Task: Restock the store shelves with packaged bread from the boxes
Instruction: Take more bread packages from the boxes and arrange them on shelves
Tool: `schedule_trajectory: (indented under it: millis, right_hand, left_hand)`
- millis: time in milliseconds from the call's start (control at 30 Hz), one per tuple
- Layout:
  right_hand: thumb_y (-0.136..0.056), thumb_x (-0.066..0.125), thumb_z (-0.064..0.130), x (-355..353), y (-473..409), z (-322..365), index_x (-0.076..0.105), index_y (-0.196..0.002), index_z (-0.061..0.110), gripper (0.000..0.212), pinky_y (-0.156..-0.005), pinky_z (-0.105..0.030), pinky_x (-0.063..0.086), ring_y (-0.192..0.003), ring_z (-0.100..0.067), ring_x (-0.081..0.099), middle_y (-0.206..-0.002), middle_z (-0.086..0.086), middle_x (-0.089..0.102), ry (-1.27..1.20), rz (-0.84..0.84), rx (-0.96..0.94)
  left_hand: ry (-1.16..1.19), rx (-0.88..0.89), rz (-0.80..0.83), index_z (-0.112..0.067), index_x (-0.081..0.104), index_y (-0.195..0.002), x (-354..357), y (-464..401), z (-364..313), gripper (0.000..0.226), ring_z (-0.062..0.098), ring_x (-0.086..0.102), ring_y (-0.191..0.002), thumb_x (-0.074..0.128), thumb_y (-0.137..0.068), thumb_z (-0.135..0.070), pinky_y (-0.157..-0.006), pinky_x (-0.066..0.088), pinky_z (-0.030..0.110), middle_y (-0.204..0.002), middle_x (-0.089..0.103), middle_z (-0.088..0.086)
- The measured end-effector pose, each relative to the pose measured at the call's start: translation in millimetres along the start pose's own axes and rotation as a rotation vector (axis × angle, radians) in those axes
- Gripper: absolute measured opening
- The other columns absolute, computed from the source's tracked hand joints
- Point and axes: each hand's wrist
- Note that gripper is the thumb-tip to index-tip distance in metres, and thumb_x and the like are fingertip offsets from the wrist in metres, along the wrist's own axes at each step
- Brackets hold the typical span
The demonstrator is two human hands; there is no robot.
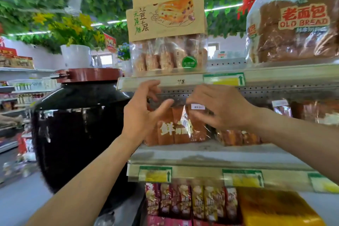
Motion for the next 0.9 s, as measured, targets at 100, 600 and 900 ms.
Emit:
schedule_trajectory:
  millis: [100, 600, 900]
  right_hand:
    - [-0.089, 0.056, 0.037, 19.3, 25.4, 1.8, 0.067, -0.093, 0.019, 0.022, -0.041, -0.029, 0.044, -0.068, -0.020, 0.060, -0.085, 0.001, 0.061, 0.050, 0.210, -0.067]
    - [-0.074, 0.069, 0.063, 96.8, 36.5, -29.4, -0.021, -0.152, 0.022, 0.125, -0.119, -0.045, -0.012, -0.150, -0.029, -0.011, -0.161, -0.011, -0.018, 0.191, 0.797, 0.448]
    - [-0.074, 0.055, 0.078, 121.3, 41.8, -29.6, -0.024, -0.150, 0.013, 0.128, -0.109, -0.042, 0.021, -0.142, -0.033, 0.021, -0.161, -0.019, 0.005, 0.407, 0.803, 0.281]
  left_hand:
    - [-0.170, -0.086, 0.242, -0.032, 0.042, -0.138, 6.6, 22.7, 23.4, 0.076, 0.002, 0.056, -0.104, 0.083, -0.075, -0.040, -0.082, 0.054, 0.030, -0.124, 0.050, -0.020]
    - [-0.761, -0.113, 0.610, -0.027, -0.008, -0.157, 23.7, 30.5, 111.6, 0.142, 0.025, -0.014, -0.151, 0.086, -0.056, -0.060, -0.121, 0.020, 0.048, -0.165, -0.008, 0.002]
    - [-0.870, -0.014, 0.701, -0.028, -0.016, -0.155, 38.5, 13.7, 129.7, 0.145, 0.024, -0.002, -0.152, 0.086, -0.057, -0.058, -0.118, 0.027, 0.039, -0.165, -0.006, 0.003]
Point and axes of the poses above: each hand's wrist, its own y-axis away from the middle knuckle, its own x-axis out of the palm, z = x × y
